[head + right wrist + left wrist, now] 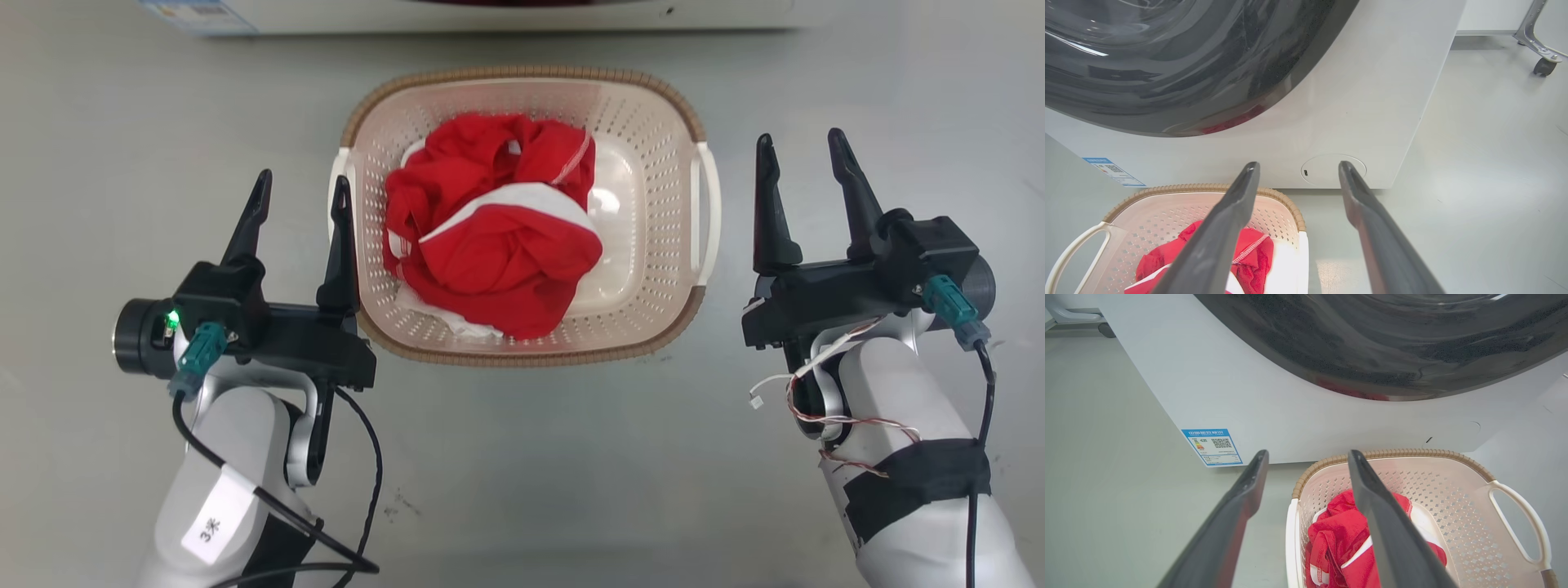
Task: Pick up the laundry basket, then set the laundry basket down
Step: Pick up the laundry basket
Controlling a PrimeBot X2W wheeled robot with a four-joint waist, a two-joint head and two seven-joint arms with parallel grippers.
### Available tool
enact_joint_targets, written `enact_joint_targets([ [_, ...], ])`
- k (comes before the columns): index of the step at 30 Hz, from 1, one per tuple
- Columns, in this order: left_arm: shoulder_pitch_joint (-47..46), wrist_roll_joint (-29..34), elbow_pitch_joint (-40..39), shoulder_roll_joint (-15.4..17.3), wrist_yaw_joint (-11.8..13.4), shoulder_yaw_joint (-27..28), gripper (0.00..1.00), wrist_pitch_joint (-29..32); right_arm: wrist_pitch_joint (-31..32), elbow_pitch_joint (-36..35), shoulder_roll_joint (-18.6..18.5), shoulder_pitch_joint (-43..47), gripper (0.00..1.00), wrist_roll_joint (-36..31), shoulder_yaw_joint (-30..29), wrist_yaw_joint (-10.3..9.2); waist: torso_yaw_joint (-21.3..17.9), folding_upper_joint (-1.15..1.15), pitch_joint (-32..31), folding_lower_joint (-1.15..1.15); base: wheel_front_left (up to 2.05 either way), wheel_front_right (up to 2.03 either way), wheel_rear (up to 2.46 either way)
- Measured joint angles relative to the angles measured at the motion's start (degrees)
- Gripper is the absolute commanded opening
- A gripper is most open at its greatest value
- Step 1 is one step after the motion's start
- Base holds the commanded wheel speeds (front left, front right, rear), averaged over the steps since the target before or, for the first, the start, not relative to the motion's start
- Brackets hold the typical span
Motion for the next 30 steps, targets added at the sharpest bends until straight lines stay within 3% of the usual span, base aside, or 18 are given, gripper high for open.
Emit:
enact_joint_targets([
  [10, -4.2, -0.3, 6.7, -0.5, -0.7, -0.5, 1.0, 0.0, 0.0, 6.1, 0.0, -3.3, 1.0, 0.1, 0.1, 0.51, 0.7, 0.0, 6.7, -0.01, 0.0, 0.0, 0.0],
  [30, -9.9, -1.4, 17.5, -1.2, -2.2, -0.3, 1.0, 0.0, 0.0, 12.7, 0.0, -7.8, 1.0, 2.0, 1.2, 0.8, 0.9, -0.02, 11.6, -0.01, 0.0, 0.0, 0.0],
])
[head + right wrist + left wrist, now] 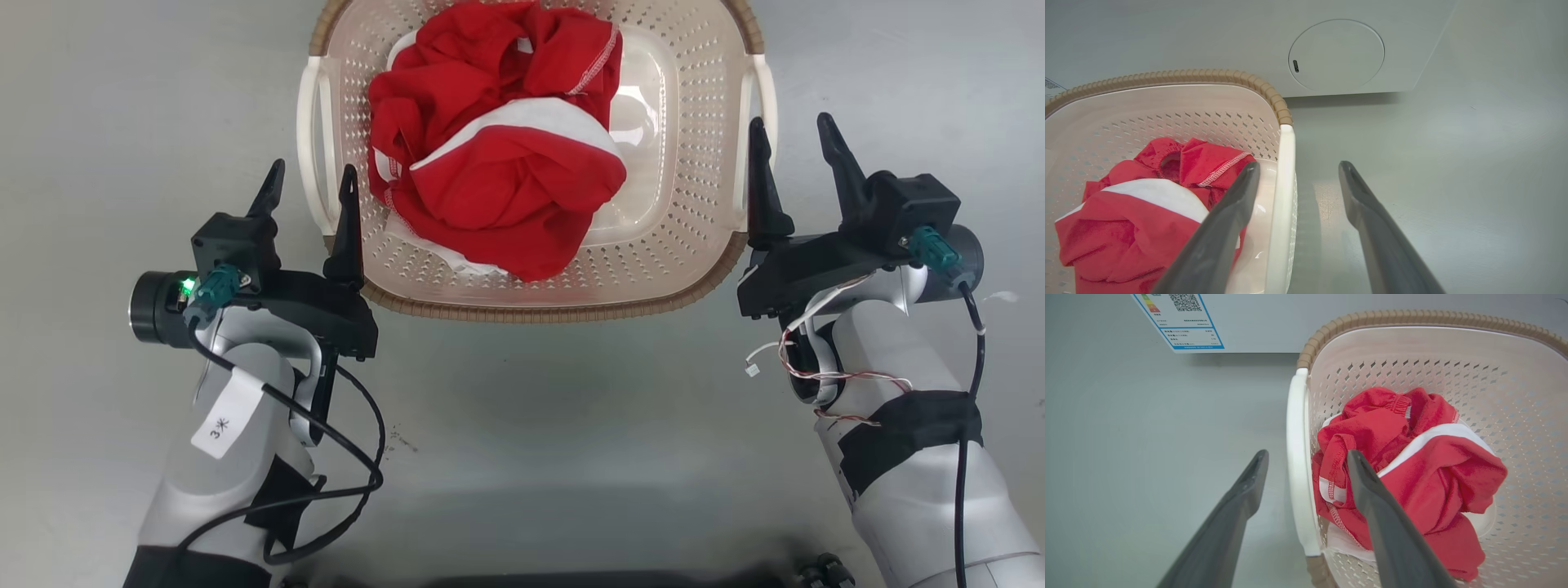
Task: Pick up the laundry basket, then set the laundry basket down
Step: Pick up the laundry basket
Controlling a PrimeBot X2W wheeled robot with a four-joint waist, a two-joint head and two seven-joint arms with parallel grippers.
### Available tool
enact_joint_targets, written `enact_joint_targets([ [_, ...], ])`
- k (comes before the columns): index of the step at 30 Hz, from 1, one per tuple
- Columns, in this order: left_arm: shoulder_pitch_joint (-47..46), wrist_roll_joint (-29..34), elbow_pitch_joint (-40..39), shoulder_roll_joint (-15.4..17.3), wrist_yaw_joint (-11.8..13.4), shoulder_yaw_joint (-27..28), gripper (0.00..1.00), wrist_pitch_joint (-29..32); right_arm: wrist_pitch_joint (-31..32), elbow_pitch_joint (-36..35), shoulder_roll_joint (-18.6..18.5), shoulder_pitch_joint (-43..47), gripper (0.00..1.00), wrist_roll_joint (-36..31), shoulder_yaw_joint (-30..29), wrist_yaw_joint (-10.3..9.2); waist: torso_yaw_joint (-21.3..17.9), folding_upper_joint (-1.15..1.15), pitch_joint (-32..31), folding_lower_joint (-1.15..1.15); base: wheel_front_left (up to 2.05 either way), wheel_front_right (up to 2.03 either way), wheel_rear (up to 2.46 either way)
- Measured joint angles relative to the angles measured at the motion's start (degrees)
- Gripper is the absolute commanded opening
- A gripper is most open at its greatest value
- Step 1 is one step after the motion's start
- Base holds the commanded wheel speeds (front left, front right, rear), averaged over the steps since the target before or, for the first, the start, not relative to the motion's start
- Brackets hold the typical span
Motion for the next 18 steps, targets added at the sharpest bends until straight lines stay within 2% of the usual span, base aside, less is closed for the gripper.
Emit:
enact_joint_targets([
  [13, -3.7, -0.5, 6.5, -0.3, -0.1, 0.1, 1.0, 0.0, 0.0, 4.6, 0.0, -2.7, 1.0, 2.4, 4.1, 0.08, 0.6, 0.0, 3.2, 0.0, 0.0, 0.0, 0.0],
  [18, -5.5, -0.5, 8.5, -0.4, -1.1, -0.4, 1.0, 0.0, 0.0, 6.2, 0.0, -3.3, 1.0, 4.4, 5.9, -0.26, 1.0, 0.0, 3.6, -0.01, 0.0, 0.0, 0.0],
])
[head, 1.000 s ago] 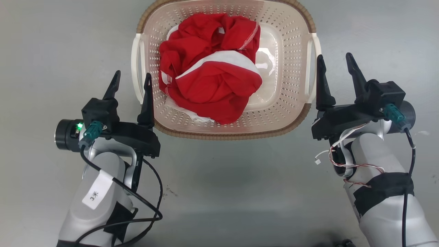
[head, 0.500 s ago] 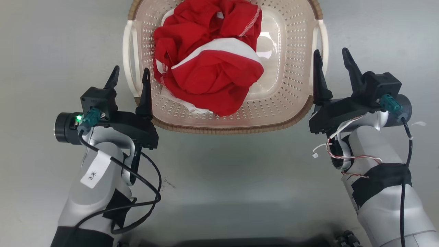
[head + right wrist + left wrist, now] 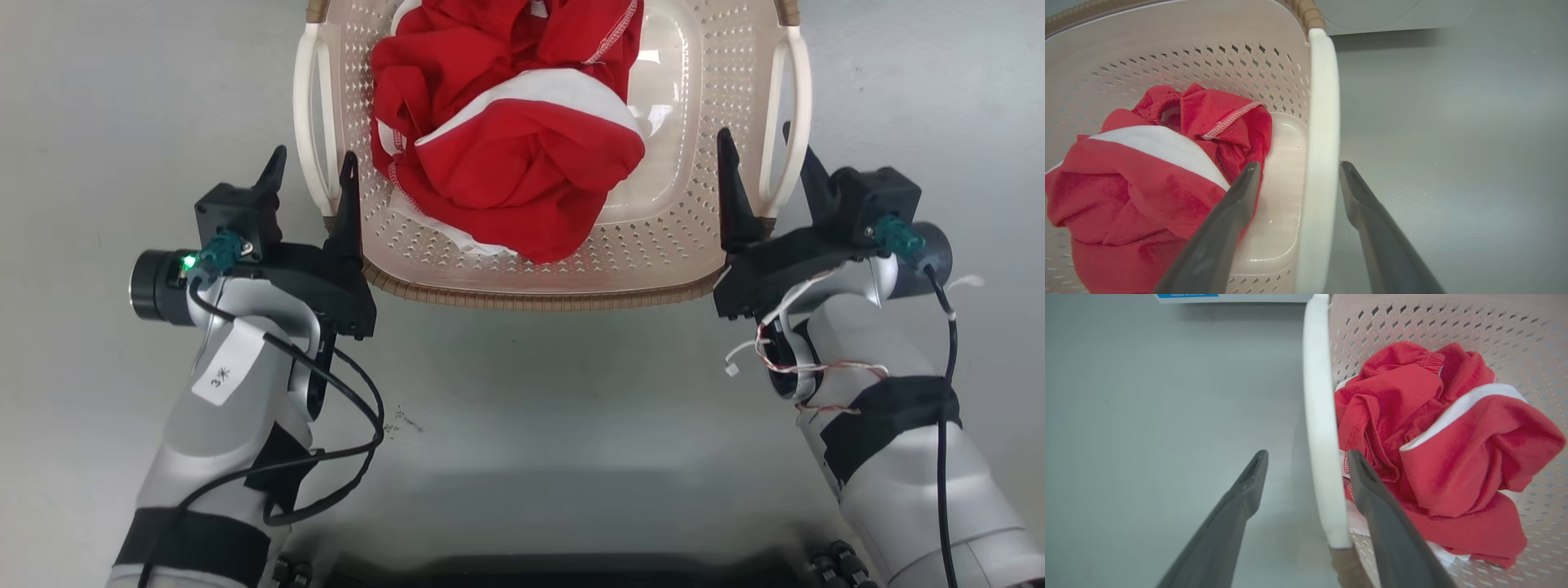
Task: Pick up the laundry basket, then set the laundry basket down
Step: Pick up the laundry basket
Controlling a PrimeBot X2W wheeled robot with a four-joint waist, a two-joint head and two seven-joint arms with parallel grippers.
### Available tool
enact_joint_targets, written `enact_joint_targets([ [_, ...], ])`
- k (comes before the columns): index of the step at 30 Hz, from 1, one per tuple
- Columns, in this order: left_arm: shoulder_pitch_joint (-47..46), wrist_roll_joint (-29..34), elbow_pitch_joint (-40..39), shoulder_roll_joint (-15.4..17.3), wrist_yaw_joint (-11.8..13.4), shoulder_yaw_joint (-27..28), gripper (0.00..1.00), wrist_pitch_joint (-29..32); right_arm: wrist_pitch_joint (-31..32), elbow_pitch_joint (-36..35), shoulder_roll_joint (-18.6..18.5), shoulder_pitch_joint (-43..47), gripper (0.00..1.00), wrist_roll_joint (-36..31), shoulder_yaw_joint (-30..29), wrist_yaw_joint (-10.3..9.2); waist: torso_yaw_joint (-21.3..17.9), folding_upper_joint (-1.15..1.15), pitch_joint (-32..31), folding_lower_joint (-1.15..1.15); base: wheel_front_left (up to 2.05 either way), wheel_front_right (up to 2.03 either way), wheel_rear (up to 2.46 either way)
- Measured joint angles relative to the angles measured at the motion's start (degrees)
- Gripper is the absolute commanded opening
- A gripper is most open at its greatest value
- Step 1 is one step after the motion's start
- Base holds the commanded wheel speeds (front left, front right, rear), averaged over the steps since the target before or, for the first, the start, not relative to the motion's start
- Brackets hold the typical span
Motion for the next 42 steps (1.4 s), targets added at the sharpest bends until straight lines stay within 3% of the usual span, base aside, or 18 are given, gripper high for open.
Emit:
enact_joint_targets([
  [10, -4.0, 0.0, 4.6, -0.2, -1.0, -1.6, 1.0, 0.0, 0.0, 2.5, 0.0, -2.9, 0.99, 3.2, 3.3, -1.38, 0.4, 0.0, 1.5, 0.0, 0.0, 0.0, 0.0],
  [11, -4.1, 0.0, 4.9, -0.2, -1.0, -1.7, 1.0, 0.0, 0.0, 2.7, 0.0, -3.0, 0.88, 3.4, 3.6, -1.4, 0.4, 0.0, 1.5, 0.0, 0.0, 0.0, 0.0],
  [13, -4.7, 0.0, 5.8, -0.3, -1.4, -2.0, 1.0, 0.0, 0.0, 3.0, 0.0, -3.4, 0.84, 3.9, 4.1, -1.45, 0.4, 0.0, 1.6, 0.0, 0.0, 0.0, 0.0],
  [15, -5.1, 0.0, 6.2, -0.3, -1.5, -2.3, 0.97, 0.0, 0.0, 3.3, -0.1, -4.0, 0.49, 4.5, 4.6, -1.82, 0.4, 0.0, 1.6, 0.01, 0.0, 0.0, 0.0],
  [16, -5.2, 0.0, 6.6, -0.3, -1.6, -2.6, 0.47, 0.0, 0.0, 3.4, -0.1, -4.1, 0.44, 4.7, 4.8, -1.96, 0.4, 0.0, 1.6, 0.0, 0.0, 0.0, 0.0],
  [18, -5.3, 0.0, 6.9, -0.3, -1.8, -2.8, 0.09, 0.0, 0.0, 3.6, -0.3, -4.1, 0.3, 4.8, 5.1, -1.96, 0.3, 0.0, 1.6, 0.0, 0.0, 0.0, 0.0],
  [19, -5.3, 0.0, 7.3, -0.3, -2.0, -2.9, 0.0, 0.0, 0.0, 3.9, -0.3, -4.1, 0.11, 5.0, 5.3, -1.99, 0.3, 0.0, 1.6, 0.0, 0.0, 0.0, 0.0],
  [20, -5.3, 0.0, 7.7, -0.4, -2.3, -3.2, 0.0, 0.0, 0.0, 4.0, -0.2, -4.2, 0.0, 5.4, 5.4, -2.37, 0.3, 0.0, 1.5, 0.0, 0.0, 0.0, 0.0],
  [42, -3.4, -3.9, 11.8, -1.1, -2.3, -5.8, 0.0, -0.2, 0.0, 10.2, 0.5, -3.0, 0.0, 11.8, 8.9, -3.23, -0.7, 0.0, -5.3, 0.01, 0.0, 0.0, 0.0],
])
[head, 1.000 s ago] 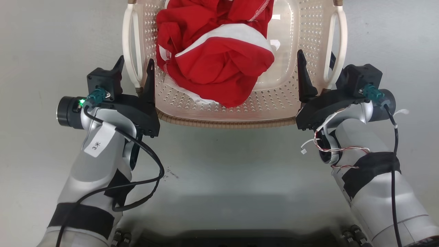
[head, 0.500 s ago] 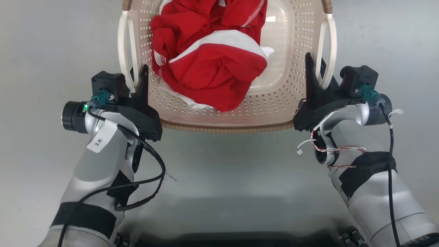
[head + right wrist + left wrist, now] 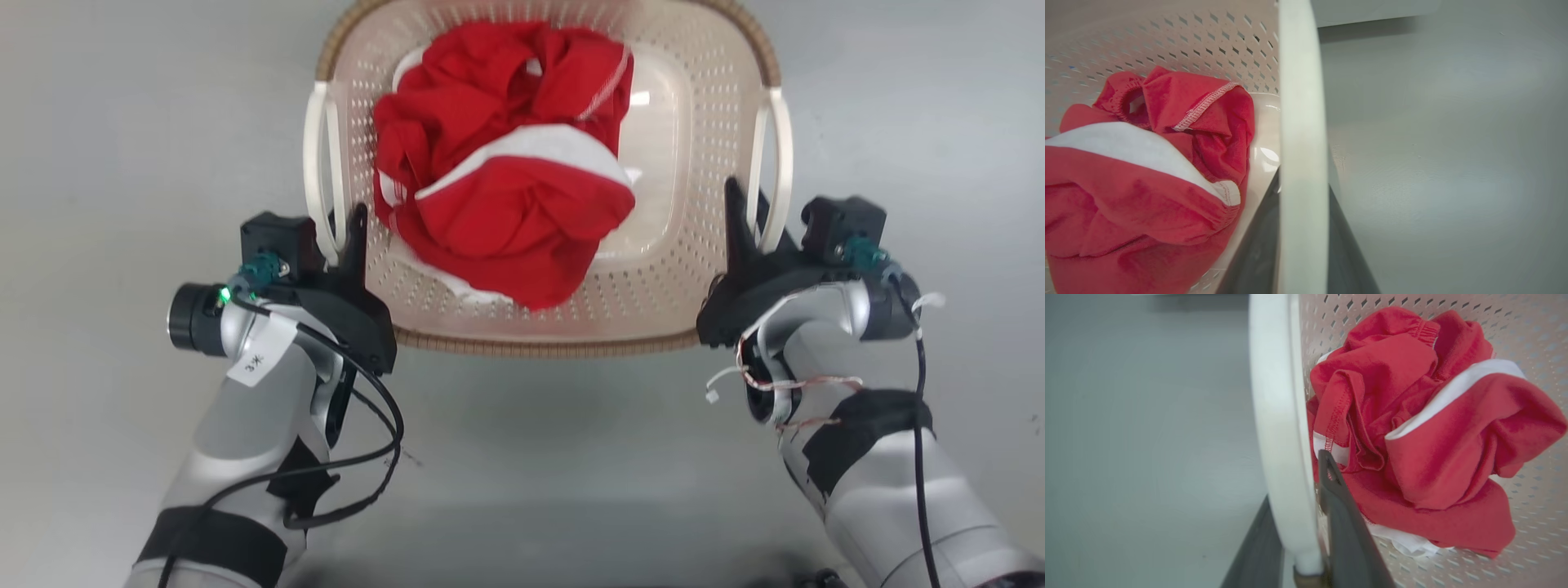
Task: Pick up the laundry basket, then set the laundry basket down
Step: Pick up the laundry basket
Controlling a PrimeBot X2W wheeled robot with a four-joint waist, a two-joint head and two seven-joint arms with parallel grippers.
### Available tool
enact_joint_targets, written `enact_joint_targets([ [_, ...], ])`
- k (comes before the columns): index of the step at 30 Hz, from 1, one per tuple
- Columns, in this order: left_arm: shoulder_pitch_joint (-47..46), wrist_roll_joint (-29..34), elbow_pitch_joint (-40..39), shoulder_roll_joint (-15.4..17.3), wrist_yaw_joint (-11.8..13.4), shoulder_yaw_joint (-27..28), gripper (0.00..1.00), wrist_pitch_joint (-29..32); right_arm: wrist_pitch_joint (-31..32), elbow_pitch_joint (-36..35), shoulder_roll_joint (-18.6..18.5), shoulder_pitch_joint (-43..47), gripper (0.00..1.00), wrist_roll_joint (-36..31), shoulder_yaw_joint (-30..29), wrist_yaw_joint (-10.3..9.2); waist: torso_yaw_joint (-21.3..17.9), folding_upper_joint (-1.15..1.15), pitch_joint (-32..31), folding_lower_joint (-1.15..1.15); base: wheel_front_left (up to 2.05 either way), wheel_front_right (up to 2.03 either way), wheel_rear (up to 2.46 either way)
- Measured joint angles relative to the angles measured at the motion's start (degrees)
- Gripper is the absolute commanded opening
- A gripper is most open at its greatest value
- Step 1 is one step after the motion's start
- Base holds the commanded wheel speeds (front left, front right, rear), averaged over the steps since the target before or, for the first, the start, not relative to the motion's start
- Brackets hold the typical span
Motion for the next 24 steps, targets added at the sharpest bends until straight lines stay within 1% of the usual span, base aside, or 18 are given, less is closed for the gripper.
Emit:
enact_joint_targets([
  [10, 4.3, -1.9, 2.8, -0.5, 0.0, -1.2, 0.0, 0.2, 0.0, 2.6, 0.5, 4.9, 0.0, 3.7, 2.6, 0.01, -0.2, 0.0, -7.2, 0.0, 0.0, 0.0, 0.0],
  [18, 9.3, -2.9, 5.5, -0.4, -0.2, -3.3, 0.0, 0.2, 0.2, 5.1, 0.6, 10.5, 0.0, 7.3, 7.1, 0.03, -0.3, 0.0, -13.7, -0.01, 0.0, 0.0, 0.0],
  [24, 12.6, -4.0, 7.1, -0.3, -0.2, -5.2, 0.0, 0.4, 2.0, 5.1, 0.6, 14.4, 0.0, 11.3, 10.1, 0.02, -0.3, 0.0, -18.7, -0.01, 0.0, 0.0, 0.0],
])
